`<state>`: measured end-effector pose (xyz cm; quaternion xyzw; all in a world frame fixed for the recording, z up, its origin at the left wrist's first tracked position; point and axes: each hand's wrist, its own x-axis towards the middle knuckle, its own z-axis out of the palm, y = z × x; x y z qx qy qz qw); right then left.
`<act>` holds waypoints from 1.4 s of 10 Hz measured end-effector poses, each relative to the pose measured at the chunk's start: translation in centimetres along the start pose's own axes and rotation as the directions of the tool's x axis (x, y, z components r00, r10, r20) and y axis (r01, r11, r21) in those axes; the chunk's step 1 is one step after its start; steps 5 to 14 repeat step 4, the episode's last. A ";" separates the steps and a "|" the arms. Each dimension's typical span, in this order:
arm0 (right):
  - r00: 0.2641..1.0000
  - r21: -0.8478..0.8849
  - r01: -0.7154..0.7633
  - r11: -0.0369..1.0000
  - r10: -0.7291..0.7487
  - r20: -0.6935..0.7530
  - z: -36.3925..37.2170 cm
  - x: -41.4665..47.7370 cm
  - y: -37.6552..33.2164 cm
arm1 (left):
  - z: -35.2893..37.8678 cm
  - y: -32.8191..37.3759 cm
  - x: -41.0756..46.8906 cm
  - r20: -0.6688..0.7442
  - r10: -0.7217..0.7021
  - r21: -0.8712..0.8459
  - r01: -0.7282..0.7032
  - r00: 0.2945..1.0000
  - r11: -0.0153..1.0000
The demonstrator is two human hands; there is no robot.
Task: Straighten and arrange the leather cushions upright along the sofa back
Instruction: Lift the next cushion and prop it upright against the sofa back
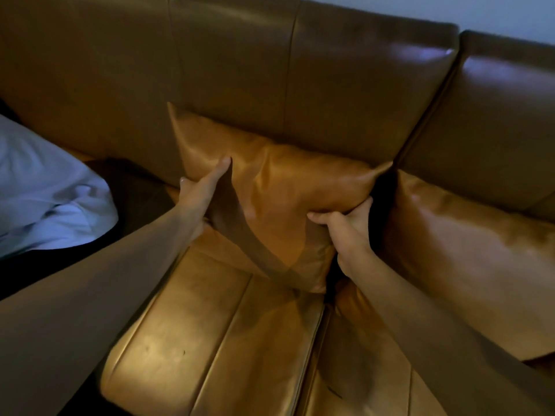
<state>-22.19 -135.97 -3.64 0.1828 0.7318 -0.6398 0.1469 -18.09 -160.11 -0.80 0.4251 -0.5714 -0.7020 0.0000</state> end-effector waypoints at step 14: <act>0.997 -0.260 -0.006 0.966 0.027 0.075 -0.8 1.2 -1.0 | -1.1 -0.5 3.3 0.080 -0.016 0.369 -0.014 0.997 0.929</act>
